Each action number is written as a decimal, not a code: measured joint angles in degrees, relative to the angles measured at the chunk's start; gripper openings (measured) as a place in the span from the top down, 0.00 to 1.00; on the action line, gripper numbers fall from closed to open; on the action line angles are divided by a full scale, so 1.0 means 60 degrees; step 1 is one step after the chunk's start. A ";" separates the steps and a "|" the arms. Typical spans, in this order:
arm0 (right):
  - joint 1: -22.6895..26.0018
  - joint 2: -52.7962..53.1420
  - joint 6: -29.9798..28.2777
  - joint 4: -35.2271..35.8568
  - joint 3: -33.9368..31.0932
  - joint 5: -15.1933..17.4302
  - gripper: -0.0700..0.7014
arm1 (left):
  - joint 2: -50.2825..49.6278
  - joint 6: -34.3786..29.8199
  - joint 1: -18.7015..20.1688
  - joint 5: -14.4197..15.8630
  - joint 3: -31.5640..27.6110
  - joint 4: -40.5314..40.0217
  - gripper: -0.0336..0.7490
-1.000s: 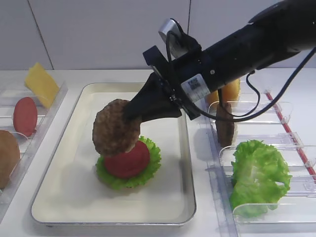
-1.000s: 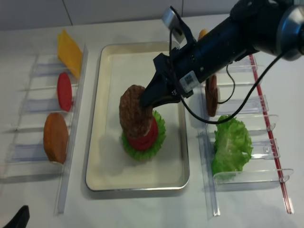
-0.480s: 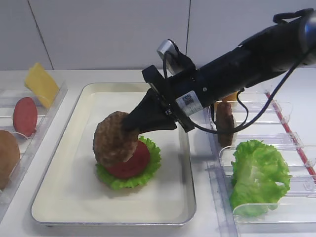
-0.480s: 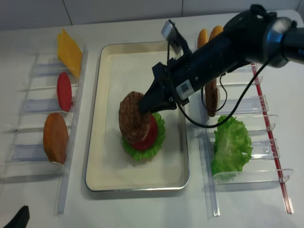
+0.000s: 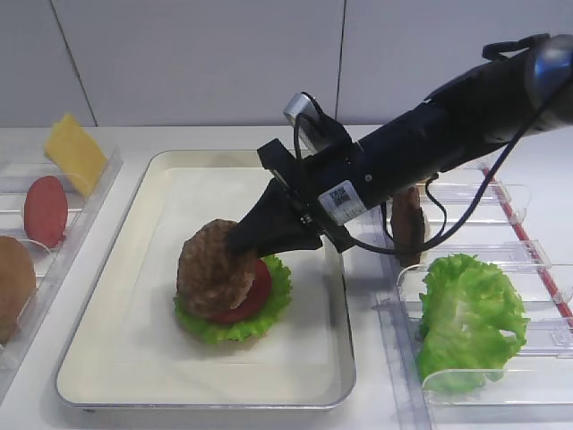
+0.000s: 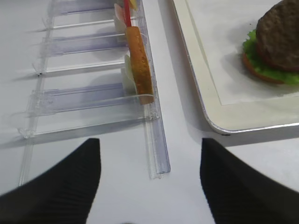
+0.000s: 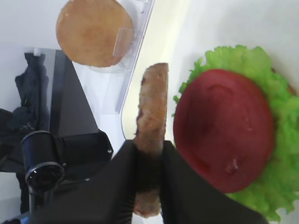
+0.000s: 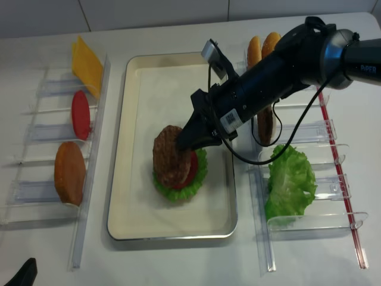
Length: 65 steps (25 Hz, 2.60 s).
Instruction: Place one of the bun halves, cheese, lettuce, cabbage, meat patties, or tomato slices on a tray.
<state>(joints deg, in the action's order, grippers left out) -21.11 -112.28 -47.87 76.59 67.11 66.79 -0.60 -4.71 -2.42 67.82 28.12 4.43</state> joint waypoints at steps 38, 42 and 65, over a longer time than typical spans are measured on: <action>0.0000 0.0000 0.0181 -0.0464 0.0000 -0.0354 0.24 | 0.0000 0.0000 0.0000 0.0000 0.0000 0.0000 0.41; 0.0000 0.0000 0.0181 -0.0464 0.0000 -0.0586 0.20 | 0.0000 0.0000 0.0000 0.0000 0.0000 0.0000 0.41; 0.0000 0.0045 0.3540 -0.5494 0.3686 0.0362 0.19 | 0.0000 0.0000 0.0000 0.0000 0.0000 0.0000 0.41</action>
<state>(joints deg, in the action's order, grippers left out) -21.11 -112.00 -26.62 43.62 89.23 68.96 -0.60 -4.71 -2.42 67.82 28.12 4.43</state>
